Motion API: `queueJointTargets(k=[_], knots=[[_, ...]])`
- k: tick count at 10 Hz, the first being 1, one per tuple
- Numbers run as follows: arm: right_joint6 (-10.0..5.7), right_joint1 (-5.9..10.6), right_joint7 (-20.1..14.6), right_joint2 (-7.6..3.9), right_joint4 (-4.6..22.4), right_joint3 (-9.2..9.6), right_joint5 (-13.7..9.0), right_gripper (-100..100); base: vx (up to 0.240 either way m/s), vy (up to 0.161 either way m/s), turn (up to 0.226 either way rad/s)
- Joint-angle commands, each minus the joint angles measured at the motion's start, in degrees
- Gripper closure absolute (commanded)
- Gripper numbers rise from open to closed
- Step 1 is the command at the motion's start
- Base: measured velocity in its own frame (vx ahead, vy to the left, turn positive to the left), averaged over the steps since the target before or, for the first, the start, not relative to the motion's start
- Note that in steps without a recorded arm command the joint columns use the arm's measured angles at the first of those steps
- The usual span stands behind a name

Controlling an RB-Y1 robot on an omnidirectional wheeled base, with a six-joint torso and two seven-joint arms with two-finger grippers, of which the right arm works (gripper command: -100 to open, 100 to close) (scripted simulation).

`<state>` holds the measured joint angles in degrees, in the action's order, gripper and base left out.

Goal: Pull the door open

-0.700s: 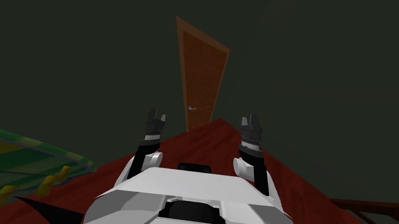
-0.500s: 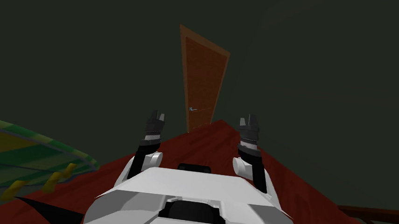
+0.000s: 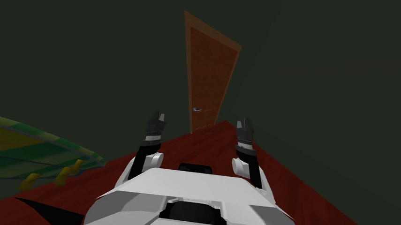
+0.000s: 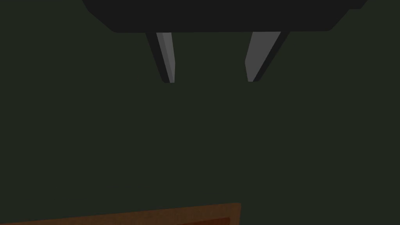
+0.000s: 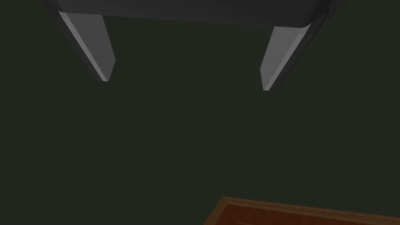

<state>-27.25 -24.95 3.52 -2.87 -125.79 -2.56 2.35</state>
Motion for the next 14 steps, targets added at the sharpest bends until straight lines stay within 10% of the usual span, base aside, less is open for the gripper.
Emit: queueJointTargets(k=[1, 14], knots=[[-0.89, 0.61, -0.65, -0.61, 2.63, 0.02, -0.31, -100, 0.074, 0.023, 0.129], [-6.80, 5.13, -5.26, -4.90, 22.29, 0.50, -2.53, -100, 0.073, 0.022, 0.117]])
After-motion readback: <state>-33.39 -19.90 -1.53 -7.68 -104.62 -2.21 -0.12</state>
